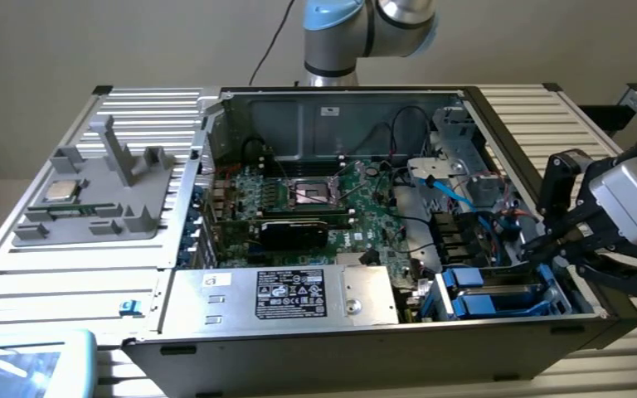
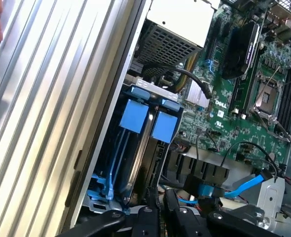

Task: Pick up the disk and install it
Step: 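Insert the first disk wire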

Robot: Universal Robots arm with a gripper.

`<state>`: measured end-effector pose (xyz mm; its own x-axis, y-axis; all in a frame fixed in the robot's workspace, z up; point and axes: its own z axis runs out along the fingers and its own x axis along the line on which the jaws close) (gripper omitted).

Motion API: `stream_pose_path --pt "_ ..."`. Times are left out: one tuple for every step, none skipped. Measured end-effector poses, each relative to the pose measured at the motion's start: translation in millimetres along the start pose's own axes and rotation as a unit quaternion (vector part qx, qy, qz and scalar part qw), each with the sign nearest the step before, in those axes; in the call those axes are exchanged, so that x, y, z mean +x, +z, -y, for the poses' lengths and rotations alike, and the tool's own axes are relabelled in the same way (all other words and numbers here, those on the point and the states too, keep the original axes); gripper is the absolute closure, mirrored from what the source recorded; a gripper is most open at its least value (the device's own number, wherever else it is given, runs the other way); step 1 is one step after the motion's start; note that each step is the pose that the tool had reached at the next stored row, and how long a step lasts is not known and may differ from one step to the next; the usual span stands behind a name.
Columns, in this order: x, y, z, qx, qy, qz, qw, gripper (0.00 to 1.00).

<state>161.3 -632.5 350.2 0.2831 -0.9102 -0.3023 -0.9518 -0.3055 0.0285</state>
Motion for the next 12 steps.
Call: stream_pose_path --pt "-2.4 -1.2 0.2 -0.0002 0.000 -0.0018 1.0000 0.84" --pt "-4.8 -2.5 0.3 -0.0006 0.000 -0.0040 1.0000 0.84" --pt "-7.0 -3.5 0.5 -0.0010 0.000 -0.0064 1.0000 0.84" --pt "-8.8 -4.1 0.6 -0.0014 0.001 -0.0095 1.0000 0.84" --pt "-10.4 -4.4 0.7 -0.0022 0.001 -0.0133 0.9999 0.84" --pt "-11.9 -4.4 0.8 -0.0030 0.001 -0.0172 0.9998 0.84" --pt "-13.4 -4.6 0.8 -0.0039 0.002 -0.0217 0.9998 0.84" --pt "-14.7 -4.8 0.6 -0.0049 0.002 -0.0256 0.9997 0.84" --pt "-16.1 -5.0 0.3 -0.0059 0.003 -0.0292 0.9996 0.84" --pt "-17.4 -5.2 0.0 -0.0069 0.003 -0.0327 0.9994 0.84" --pt "-18.8 -5.2 -0.4 -0.0077 0.003 -0.0370 0.9993 0.84" --pt "-20.0 -5.1 -0.7 -0.0080 0.004 -0.0414 0.9991 0.84"
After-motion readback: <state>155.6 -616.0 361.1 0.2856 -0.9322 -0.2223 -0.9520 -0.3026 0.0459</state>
